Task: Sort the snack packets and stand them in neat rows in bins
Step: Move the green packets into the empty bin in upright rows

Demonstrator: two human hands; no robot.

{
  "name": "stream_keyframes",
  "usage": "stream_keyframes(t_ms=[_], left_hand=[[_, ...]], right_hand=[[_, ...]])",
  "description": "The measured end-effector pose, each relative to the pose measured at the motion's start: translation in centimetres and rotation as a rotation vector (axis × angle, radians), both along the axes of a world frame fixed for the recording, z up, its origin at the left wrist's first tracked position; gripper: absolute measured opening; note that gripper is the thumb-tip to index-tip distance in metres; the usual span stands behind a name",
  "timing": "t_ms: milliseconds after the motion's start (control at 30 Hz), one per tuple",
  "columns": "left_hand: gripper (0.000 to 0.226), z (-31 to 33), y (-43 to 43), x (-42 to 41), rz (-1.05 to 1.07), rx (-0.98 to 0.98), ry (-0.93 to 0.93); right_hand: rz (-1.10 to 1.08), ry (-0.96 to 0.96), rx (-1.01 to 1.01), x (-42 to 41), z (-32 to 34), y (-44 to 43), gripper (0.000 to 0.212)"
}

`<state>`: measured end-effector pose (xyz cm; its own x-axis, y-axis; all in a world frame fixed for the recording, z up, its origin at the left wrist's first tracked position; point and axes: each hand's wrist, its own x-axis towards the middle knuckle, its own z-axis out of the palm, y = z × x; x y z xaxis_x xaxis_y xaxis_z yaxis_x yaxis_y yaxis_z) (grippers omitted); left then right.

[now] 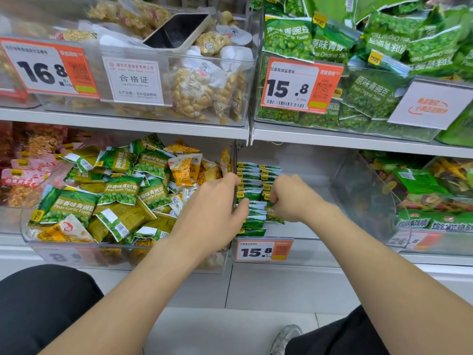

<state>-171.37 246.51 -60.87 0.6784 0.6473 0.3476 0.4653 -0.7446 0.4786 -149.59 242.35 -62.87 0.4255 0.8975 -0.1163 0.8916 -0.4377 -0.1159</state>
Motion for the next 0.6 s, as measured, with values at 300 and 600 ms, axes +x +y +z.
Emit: stream_keyframes(t_ms=[300,600], left_hand=[[0.015,0.3,2.6,-5.5,0.189,0.114,0.002],[0.03,0.8,5.0,-11.2,0.521,0.11,0.531]], right_hand=[[0.228,0.182,0.57,-11.3,5.8,-0.8,0.022],[0.547,0.21,0.284,-16.9,3.7,4.6,0.014]])
